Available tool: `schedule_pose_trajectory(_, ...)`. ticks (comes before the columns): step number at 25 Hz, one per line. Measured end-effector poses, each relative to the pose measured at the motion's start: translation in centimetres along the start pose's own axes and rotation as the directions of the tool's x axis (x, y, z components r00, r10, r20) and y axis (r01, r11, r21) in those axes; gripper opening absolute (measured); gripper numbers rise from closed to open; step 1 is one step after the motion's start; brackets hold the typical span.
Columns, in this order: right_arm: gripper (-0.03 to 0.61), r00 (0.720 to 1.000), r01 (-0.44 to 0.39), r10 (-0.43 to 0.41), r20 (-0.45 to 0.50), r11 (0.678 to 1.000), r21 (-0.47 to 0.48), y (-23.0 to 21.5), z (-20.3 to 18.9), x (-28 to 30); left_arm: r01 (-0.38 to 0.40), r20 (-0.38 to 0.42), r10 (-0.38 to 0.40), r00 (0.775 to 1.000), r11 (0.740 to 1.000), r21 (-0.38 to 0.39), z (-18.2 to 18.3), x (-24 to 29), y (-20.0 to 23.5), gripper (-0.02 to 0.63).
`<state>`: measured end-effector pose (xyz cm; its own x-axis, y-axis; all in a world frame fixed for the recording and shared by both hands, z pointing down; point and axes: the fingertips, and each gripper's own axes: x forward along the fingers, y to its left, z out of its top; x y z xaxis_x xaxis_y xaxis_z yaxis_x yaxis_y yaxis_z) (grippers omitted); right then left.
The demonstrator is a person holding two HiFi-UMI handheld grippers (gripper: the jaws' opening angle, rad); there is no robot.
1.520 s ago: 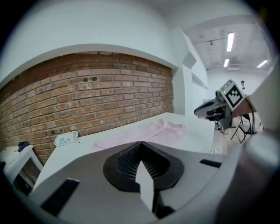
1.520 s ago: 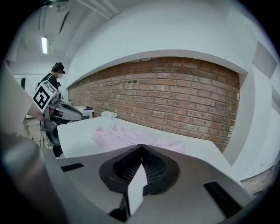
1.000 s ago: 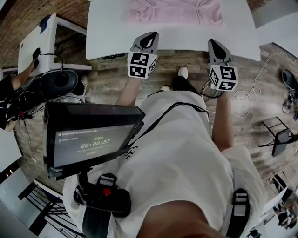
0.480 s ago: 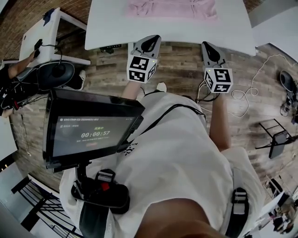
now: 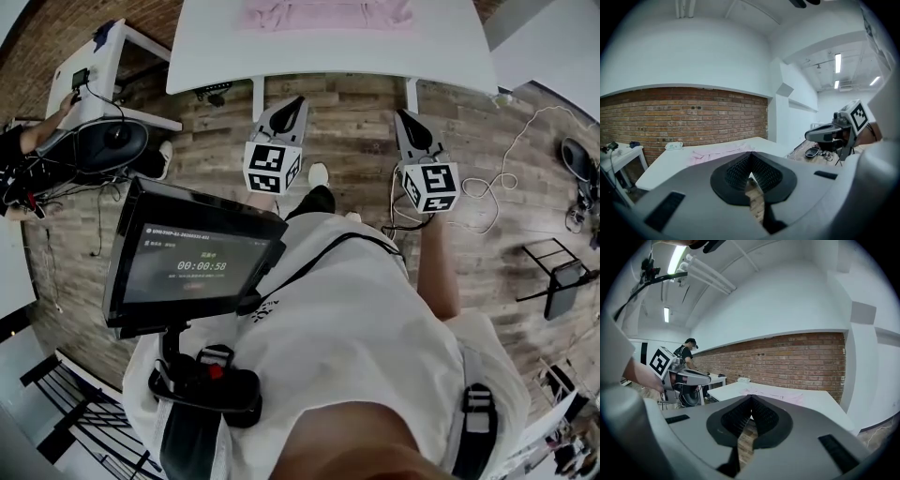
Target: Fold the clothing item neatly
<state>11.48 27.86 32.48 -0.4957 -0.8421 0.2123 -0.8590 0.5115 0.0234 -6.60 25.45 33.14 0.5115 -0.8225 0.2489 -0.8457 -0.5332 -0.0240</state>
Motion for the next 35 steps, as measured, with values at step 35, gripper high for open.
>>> schedule_pose_trajectory(35,0.005,0.996,0.021,-0.021,0.086,1.0,-0.002,9.3,2.5,-11.8,-0.045,0.111,0.04,0.993,0.998,0.044,2.8,-15.8,-3.7,0.002)
